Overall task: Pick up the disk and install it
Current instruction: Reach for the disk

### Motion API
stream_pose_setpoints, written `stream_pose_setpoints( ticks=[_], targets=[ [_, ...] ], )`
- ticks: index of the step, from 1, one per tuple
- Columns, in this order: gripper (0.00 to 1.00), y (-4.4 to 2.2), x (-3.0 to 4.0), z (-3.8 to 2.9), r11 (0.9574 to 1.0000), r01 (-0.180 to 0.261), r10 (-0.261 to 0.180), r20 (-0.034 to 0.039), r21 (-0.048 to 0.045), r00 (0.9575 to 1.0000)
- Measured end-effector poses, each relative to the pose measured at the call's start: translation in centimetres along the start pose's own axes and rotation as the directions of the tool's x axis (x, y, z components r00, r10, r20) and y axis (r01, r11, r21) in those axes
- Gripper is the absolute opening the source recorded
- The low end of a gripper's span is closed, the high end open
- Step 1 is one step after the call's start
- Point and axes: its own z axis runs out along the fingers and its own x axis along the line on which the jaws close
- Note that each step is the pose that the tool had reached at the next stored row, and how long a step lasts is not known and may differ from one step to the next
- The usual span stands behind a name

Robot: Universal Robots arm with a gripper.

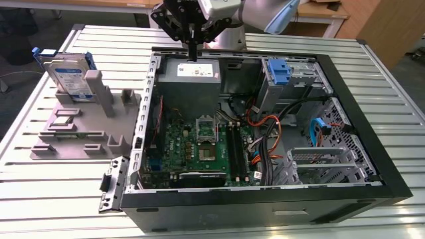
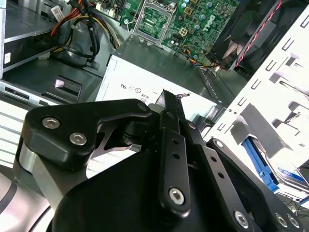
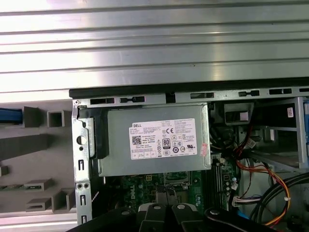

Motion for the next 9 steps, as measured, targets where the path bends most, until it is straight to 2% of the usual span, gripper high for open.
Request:
stream_pose_setpoints(
  ticks=[4,6,9],
  targets=[
    [0.1,-0.01,0.08,0.0,1.0,0.0,0.0,-0.0001,0.0,1.0],
    [0.1,-0.04,0.53,-0.02,1.0,0.0,0.0,0.0,0.0,1.0],
    [0.1,-0.04,0.54,-0.02,1.0,0.0,0.0,0.0,0.0,1.0]
  ],
)
